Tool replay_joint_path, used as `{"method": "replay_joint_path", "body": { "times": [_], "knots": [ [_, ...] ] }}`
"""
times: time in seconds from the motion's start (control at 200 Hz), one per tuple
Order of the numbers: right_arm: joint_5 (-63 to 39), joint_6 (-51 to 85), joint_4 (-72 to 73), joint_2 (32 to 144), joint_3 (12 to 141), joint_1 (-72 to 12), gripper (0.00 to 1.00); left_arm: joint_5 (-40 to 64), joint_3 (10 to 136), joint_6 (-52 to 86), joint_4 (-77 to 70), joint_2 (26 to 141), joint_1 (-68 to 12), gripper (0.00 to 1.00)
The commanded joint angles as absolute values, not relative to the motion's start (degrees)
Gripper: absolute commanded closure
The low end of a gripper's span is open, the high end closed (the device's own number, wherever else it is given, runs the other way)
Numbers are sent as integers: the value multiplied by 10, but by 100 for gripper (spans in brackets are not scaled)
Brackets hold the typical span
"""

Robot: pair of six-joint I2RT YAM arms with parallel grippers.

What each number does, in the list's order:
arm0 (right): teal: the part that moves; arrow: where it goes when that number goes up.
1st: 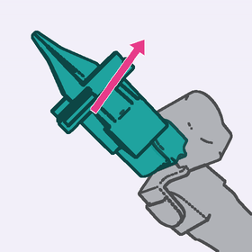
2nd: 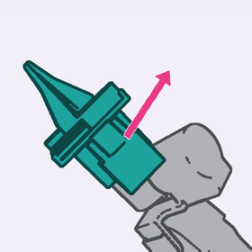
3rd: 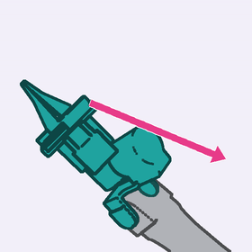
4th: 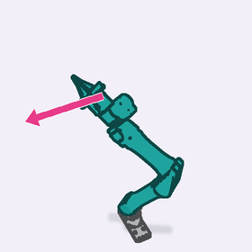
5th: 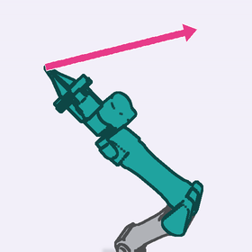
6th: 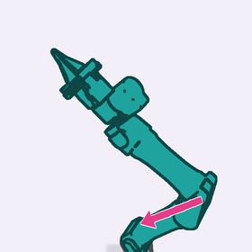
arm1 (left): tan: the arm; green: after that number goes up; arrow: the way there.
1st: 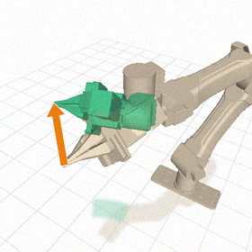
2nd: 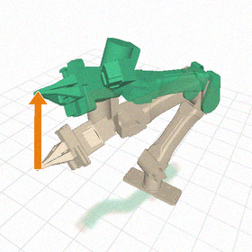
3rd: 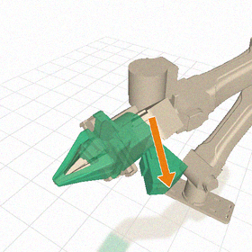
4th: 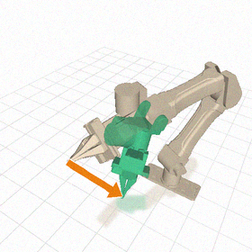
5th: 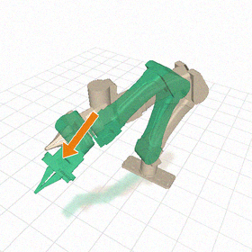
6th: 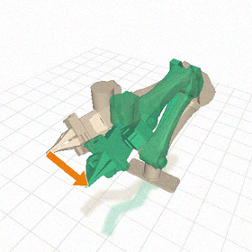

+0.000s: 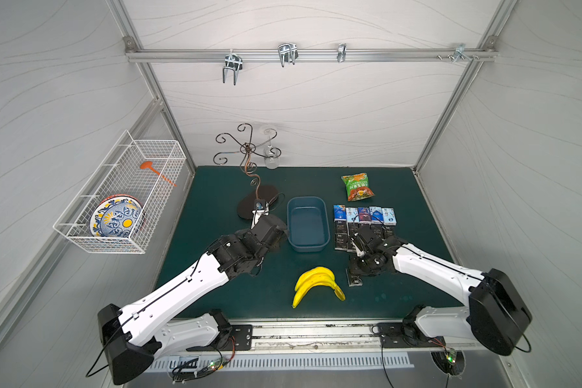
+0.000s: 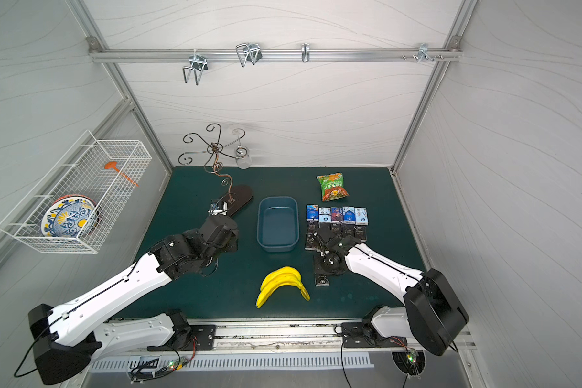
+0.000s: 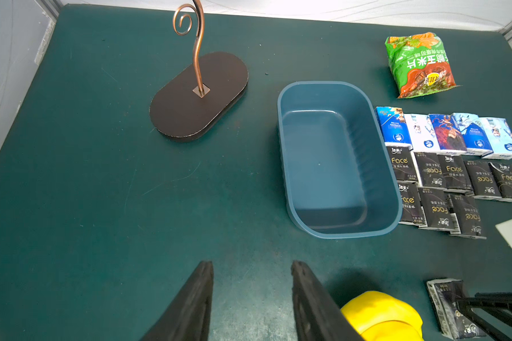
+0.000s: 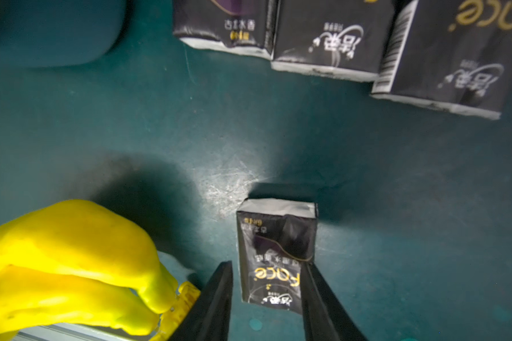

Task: Take the pocket tissues out of the storage box
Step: Place the pocket tissues at the center of the board.

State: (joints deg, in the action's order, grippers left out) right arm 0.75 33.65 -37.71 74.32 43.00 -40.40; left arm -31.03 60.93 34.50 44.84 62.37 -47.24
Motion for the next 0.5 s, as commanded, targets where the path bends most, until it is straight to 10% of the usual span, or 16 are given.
{"method": "replay_joint_path", "body": {
  "times": [0.0, 0.495],
  "knots": [
    [0, 336, -392, 730, 445, -398, 57, -308, 633, 341, 426, 623, -471, 53],
    [-62, 327, -323, 731, 363, -344, 60, -296, 635, 342, 425, 628, -471, 53]
  ]
}}
